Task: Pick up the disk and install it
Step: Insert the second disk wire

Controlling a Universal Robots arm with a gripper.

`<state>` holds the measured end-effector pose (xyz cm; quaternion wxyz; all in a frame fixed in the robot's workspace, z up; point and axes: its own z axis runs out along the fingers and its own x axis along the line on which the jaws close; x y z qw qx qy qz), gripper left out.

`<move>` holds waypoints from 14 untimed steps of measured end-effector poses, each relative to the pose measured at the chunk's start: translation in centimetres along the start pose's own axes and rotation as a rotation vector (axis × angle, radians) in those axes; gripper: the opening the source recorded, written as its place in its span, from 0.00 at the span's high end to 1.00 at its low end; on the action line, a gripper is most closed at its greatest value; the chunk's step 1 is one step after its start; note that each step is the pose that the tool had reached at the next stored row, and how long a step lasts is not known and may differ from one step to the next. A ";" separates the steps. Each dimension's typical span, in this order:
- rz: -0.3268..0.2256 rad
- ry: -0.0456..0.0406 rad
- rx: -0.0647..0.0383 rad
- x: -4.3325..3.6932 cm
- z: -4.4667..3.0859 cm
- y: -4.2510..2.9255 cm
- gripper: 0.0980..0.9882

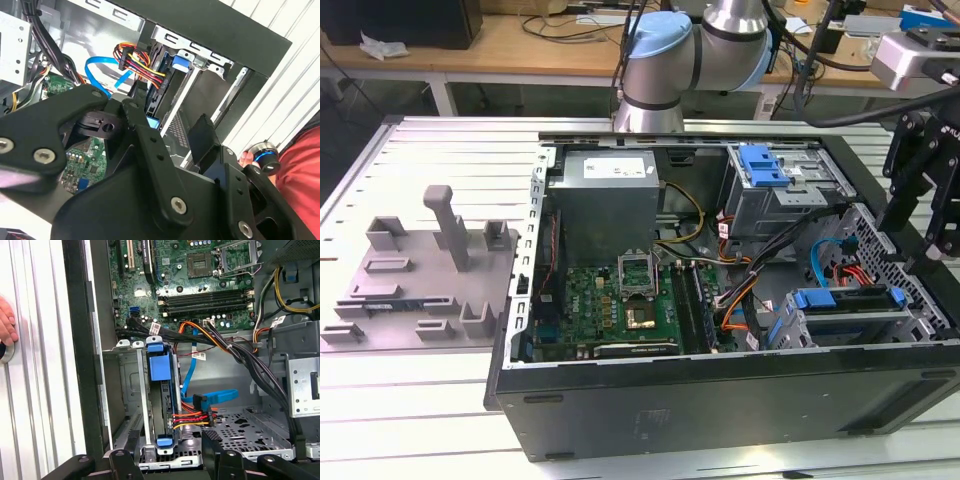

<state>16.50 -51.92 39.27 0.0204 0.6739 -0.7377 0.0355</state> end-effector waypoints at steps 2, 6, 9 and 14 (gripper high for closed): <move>0.000 -0.0001 0.000 0.00 0.00 0.00 0.43; 0.000 0.0000 0.000 0.00 0.00 0.00 0.43; 0.000 -0.0001 0.000 0.00 0.00 0.00 0.43; -0.001 0.0598 0.002 -1.54 -0.11 0.29 0.43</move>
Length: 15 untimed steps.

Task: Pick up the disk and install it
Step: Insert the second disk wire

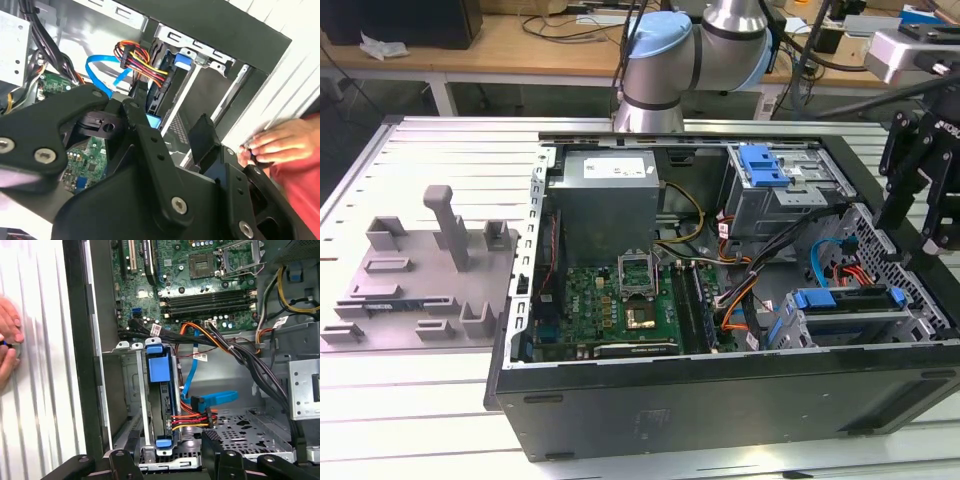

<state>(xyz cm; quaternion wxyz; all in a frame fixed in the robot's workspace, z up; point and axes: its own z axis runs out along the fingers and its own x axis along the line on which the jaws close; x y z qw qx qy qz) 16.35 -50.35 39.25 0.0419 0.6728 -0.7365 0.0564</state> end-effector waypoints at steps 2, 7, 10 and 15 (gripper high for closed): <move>0.000 0.0358 0.003 -1.41 -0.15 0.37 0.43; -0.001 0.0727 0.006 -3.13 -0.04 1.86 0.45; -0.001 0.0888 0.007 -3.90 0.19 2.61 0.59; -0.007 0.1398 -0.005 -4.54 0.49 2.77 0.67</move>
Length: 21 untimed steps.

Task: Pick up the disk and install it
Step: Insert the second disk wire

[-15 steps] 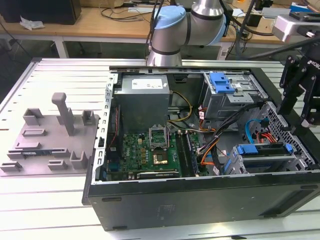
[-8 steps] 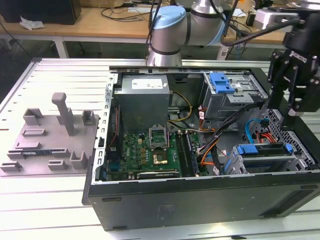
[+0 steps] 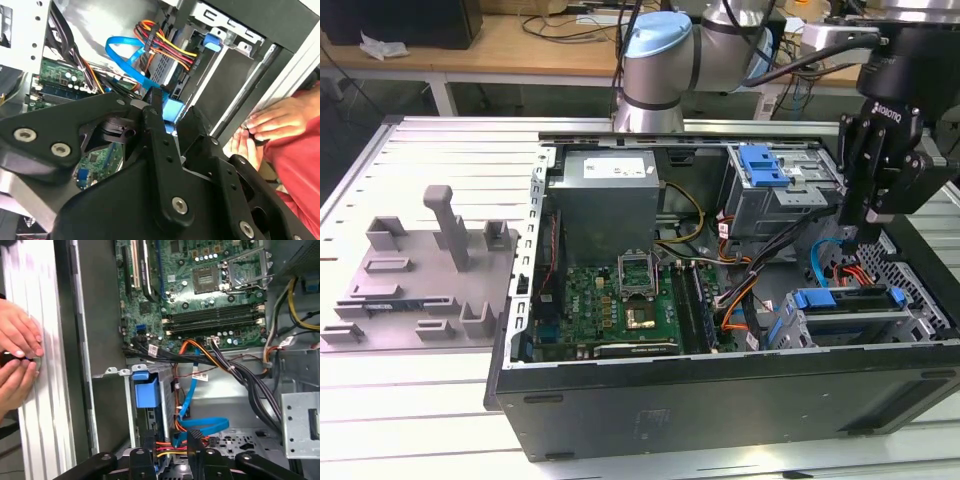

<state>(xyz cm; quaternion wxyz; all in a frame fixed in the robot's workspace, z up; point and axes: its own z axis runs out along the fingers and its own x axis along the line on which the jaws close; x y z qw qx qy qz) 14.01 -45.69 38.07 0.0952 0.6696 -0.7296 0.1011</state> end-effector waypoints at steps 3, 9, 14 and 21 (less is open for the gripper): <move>-0.001 0.0309 0.000 -0.82 0.37 0.07 0.77; -0.001 0.0655 0.003 -1.49 1.04 0.02 0.77; 0.003 0.0714 0.003 -2.11 1.19 -0.22 0.77; 0.042 0.0742 -0.010 -2.23 1.62 -0.23 0.77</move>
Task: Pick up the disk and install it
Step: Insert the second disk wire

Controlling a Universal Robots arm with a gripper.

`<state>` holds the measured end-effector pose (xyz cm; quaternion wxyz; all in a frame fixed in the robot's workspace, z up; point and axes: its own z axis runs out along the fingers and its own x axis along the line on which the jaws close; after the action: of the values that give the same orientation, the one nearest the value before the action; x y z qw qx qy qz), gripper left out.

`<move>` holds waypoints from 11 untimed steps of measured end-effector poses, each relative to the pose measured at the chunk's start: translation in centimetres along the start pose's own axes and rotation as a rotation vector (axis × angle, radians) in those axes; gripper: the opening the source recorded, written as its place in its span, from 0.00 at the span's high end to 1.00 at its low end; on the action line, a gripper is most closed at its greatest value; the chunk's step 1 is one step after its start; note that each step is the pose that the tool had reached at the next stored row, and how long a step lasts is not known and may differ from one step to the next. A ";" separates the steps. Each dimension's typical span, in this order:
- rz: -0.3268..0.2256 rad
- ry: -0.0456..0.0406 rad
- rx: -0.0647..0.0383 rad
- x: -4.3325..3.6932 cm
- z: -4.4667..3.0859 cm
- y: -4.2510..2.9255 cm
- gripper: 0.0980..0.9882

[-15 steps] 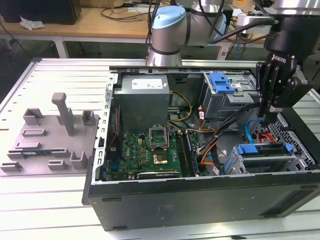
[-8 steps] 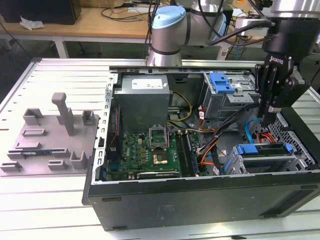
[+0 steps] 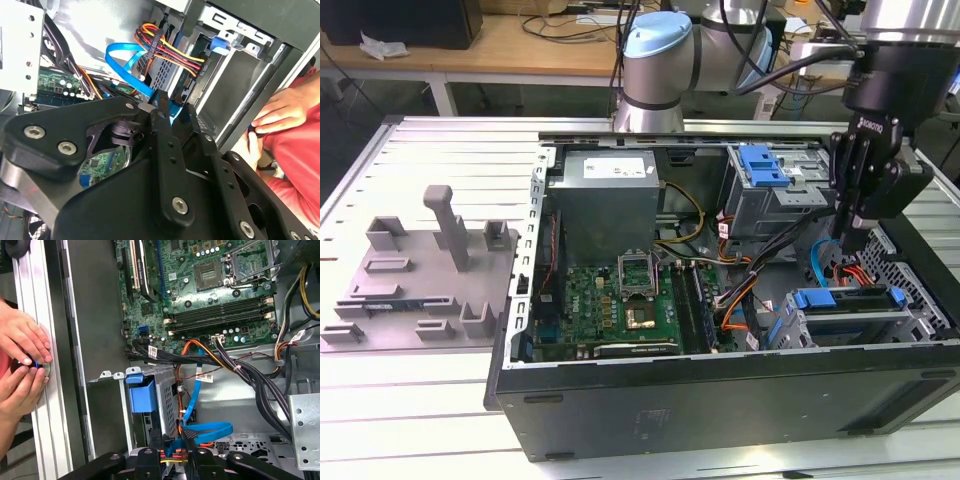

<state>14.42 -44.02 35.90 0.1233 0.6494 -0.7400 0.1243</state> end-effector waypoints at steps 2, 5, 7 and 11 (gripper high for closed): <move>0.001 0.0016 0.000 -0.02 0.06 0.00 0.77; 0.001 0.0078 0.001 -0.08 0.15 0.00 0.77; 0.001 0.0147 0.002 -0.17 0.18 0.01 0.77; 0.001 0.0518 0.007 -0.61 0.22 0.07 0.86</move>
<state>14.43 -43.52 35.48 0.1402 0.6460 -0.7365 0.1436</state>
